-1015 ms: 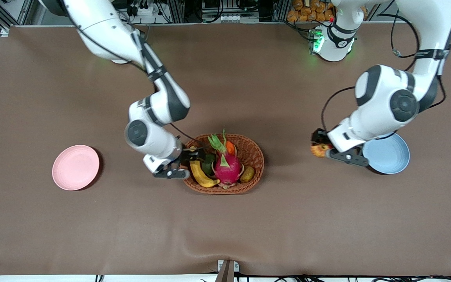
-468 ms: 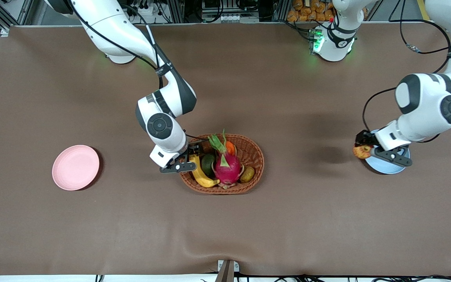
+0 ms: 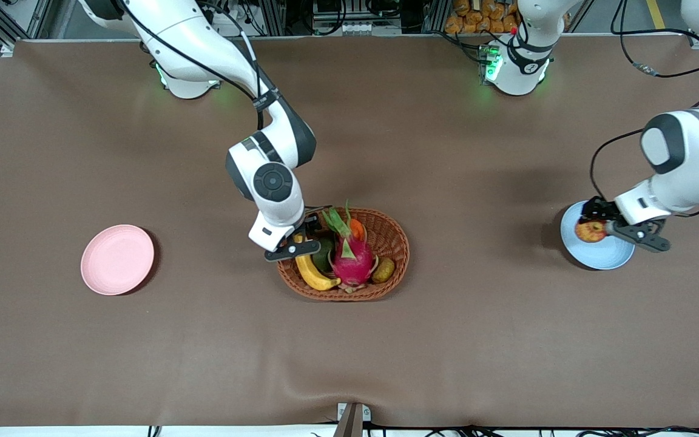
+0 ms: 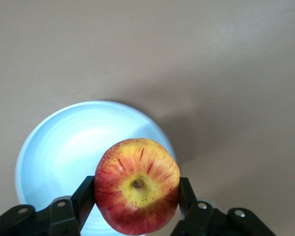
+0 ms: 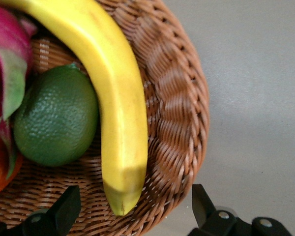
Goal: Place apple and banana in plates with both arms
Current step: 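Carry the apple to the blue plate while the right gripper reaches the banana, then lower the apple onto the blue plate while the right gripper grasps the banana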
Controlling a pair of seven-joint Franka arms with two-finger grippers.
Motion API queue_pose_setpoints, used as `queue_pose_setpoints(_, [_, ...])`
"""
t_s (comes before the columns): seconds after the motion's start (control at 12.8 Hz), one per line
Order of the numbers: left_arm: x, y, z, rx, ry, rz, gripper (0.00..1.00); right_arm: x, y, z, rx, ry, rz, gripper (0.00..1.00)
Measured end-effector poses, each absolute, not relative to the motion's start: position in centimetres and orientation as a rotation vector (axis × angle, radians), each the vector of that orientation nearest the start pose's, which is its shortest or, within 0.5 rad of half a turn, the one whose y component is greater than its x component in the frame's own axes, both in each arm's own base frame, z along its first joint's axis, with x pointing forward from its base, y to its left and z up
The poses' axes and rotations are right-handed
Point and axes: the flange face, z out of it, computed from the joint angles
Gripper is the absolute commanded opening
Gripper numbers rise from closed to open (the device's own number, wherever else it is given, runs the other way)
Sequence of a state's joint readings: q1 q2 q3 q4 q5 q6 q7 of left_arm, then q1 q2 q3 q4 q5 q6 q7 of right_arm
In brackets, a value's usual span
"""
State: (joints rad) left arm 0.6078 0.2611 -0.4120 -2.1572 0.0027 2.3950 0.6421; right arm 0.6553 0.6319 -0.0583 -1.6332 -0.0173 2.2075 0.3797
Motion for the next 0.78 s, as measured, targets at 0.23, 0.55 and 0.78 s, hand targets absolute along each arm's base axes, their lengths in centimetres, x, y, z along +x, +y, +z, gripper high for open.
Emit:
queue_pose_setpoints(0.23, [54.7, 14.7, 25.9, -3.153, 0.748, -0.108, 0.37, 55.5, 39.6, 24.1, -3.209, -0.452, 0.03, 1.0])
queue_pose_setpoints(0.55, [54.3, 15.5, 23.8, -3.179, 0.744, -0.087, 0.38, 54.9, 40.6, 23.2, -3.243, -0.567, -0.01, 0.99])
queue_pose_setpoints(0.78, [53.5, 17.1, 22.2, -3.201, 0.751, -0.065, 0.48, 55.1, 40.8, 22.8, -3.247, -0.563, -0.03, 0.99])
